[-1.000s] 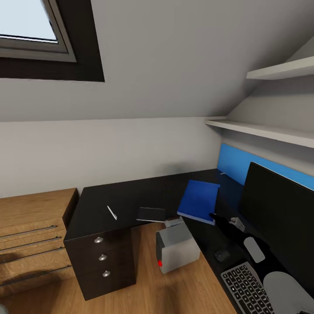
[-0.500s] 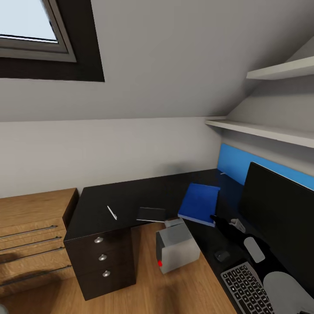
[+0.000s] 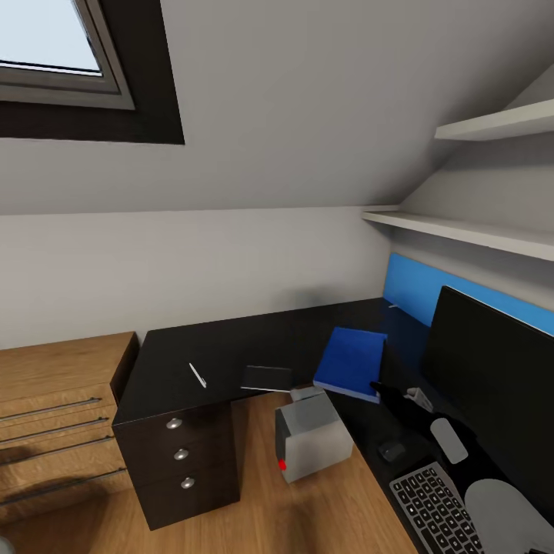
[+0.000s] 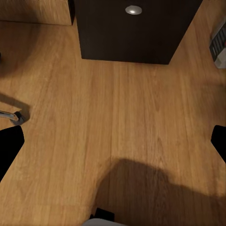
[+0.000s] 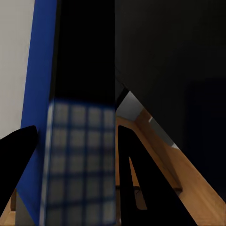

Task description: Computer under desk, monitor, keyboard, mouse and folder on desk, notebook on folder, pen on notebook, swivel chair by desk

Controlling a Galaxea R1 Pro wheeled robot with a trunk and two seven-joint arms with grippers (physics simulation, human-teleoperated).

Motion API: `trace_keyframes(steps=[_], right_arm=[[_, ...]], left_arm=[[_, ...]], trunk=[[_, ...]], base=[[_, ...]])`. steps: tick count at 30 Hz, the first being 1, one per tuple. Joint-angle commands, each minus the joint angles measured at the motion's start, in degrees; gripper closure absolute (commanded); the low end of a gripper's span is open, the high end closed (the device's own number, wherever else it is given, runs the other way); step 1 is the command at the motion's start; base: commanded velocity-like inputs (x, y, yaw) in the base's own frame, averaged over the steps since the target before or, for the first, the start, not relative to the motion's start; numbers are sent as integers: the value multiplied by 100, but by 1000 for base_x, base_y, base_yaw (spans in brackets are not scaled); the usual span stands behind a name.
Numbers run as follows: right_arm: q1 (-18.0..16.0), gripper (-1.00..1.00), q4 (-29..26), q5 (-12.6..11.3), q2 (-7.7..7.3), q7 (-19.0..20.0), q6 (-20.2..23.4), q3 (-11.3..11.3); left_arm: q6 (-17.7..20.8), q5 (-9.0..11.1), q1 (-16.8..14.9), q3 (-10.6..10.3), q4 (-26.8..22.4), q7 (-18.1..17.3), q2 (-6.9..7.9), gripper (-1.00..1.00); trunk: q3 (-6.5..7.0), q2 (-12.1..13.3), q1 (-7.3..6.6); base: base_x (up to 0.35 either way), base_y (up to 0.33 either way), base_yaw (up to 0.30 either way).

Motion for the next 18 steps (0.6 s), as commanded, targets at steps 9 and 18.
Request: trace_keyframes(steps=[9, 18], right_arm=[[-4, 100, -3, -25, -1, 6, 64, -28], [-4, 100, -3, -24, -9, 6, 65, -35]], left_arm=[[0, 36, 2, 21, -115, -49, -1, -100], [0, 36, 2, 21, -140, -31, -1, -100]], trunk=[[-7, -5, 1], [-132, -286, 155]], base=[[0, 0, 0], [0, 0, 0]])
